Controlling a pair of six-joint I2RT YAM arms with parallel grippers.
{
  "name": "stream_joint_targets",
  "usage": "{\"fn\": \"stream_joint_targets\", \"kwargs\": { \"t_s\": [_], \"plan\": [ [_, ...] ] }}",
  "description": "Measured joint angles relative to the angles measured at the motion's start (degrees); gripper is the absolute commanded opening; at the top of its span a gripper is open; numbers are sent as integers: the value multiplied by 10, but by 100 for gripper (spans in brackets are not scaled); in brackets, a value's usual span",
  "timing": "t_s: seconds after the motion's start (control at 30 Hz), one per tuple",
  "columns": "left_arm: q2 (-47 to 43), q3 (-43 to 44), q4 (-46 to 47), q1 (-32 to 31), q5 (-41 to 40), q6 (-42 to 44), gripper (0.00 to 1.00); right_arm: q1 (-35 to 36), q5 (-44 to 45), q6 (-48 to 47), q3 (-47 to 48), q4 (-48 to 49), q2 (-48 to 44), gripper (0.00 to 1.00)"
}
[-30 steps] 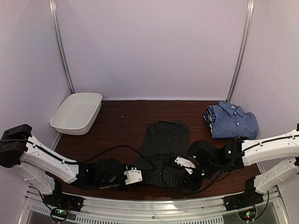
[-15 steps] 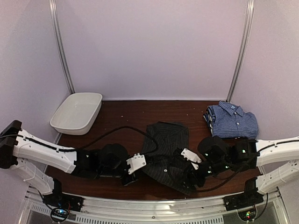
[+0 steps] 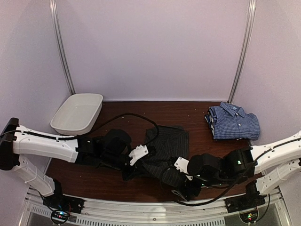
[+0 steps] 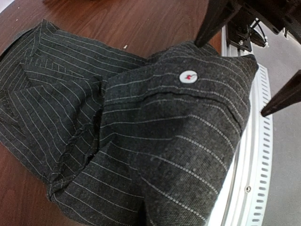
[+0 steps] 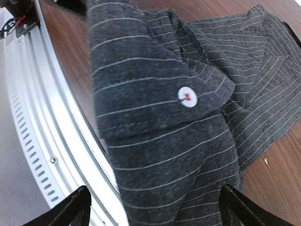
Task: Fold and stack the long sleeve shirts
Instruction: Move the 2/3-rectangle-folded shirt to the corner of the board.
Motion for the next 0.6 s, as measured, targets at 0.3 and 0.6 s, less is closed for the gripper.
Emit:
{"fn": "stream_joint_targets", "kwargs": {
  "t_s": [0.3, 0.6],
  "plan": [
    [-7, 2, -20, 14, 57, -10, 0, 20, 71, -2, 18, -38, 88, 76],
    [-7, 16, -52, 19, 81, -19, 0, 32, 80, -8, 37, -56, 113, 21]
  ]
}}
